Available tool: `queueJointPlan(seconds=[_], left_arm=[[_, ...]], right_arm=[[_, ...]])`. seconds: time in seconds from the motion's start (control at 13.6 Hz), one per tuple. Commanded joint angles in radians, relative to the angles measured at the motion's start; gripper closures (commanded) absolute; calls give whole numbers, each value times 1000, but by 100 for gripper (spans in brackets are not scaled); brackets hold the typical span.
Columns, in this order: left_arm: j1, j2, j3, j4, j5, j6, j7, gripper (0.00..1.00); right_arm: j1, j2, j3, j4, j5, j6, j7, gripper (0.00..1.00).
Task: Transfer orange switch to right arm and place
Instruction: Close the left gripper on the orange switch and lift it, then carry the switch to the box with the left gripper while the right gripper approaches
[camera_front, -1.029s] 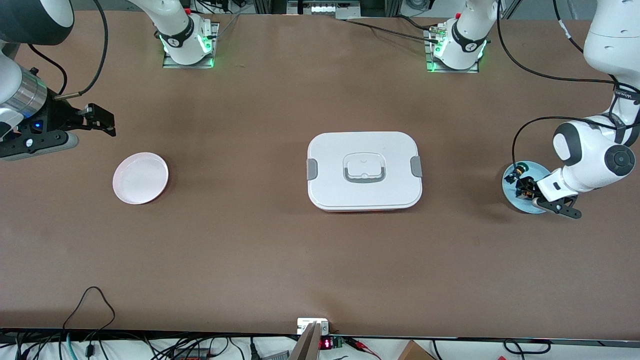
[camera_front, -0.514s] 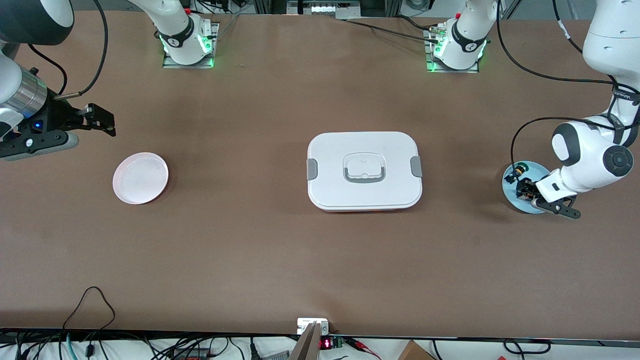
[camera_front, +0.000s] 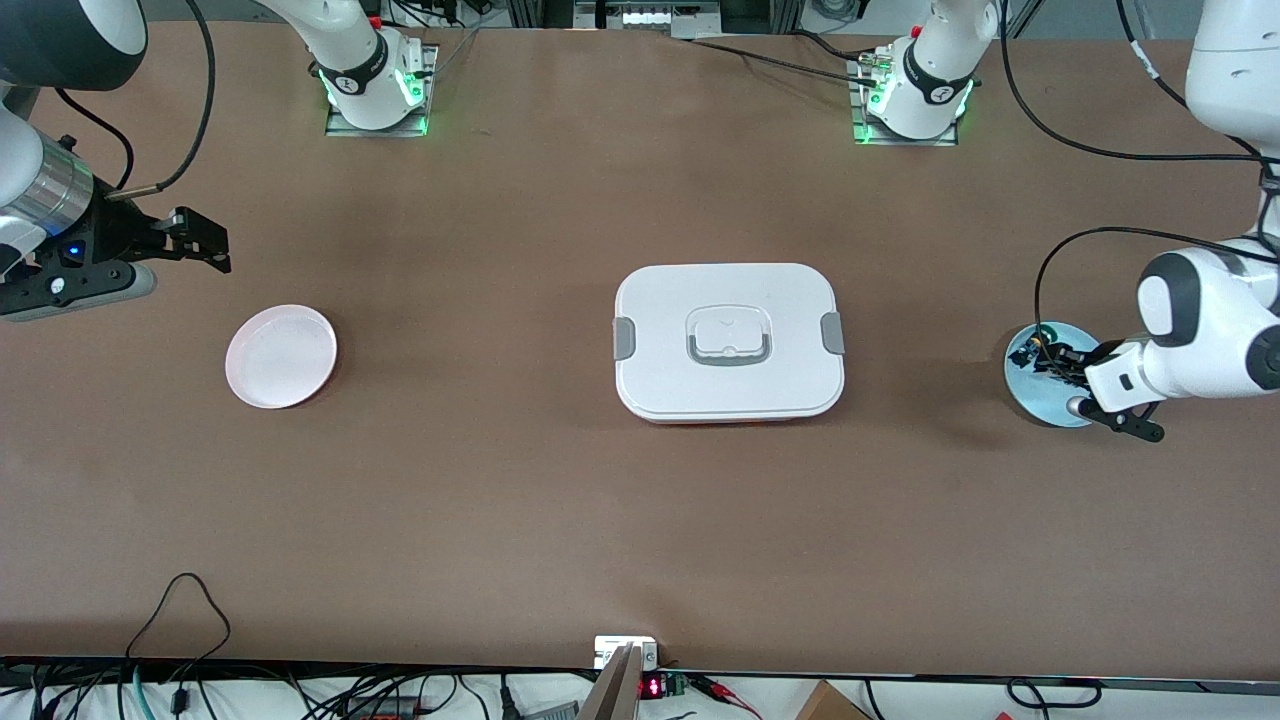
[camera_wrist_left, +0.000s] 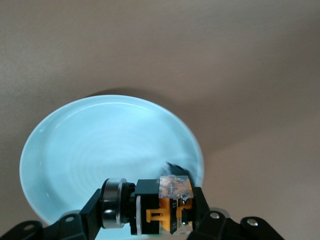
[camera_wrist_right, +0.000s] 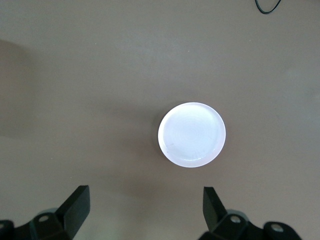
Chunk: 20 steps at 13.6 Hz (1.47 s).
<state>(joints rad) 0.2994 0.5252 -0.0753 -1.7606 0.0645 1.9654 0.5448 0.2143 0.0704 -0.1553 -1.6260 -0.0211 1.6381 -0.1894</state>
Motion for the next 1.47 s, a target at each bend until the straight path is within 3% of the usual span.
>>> queueJointPlan(seconds=[0.0, 0.29, 0.66, 0.81, 1.1, 1.4], left_arm=[[4, -5, -79, 156, -28, -224, 3, 66], [9, -20, -202, 242, -222, -316, 137, 67], [6, -21, -296, 244, -619, -316, 300, 67], [-28, -10, -307, 245, -786, -301, 319, 67], [-143, -8, -307, 244, -1107, -134, 547, 69], [-242, 6, -305, 244, -1369, -19, 821, 69]], right_arm=[[-12, 2, 11, 11, 3, -3, 13, 0], [-12, 5, 11, 11, 3, -3, 13, 0], [-9, 18, 11, 38, 3, 0, 13, 0], [-9, 35, 11, 57, 9, 5, 13, 0], [-39, 39, 0, 54, 139, 46, -18, 0], [-29, 54, 10, 54, 141, 31, -53, 0]])
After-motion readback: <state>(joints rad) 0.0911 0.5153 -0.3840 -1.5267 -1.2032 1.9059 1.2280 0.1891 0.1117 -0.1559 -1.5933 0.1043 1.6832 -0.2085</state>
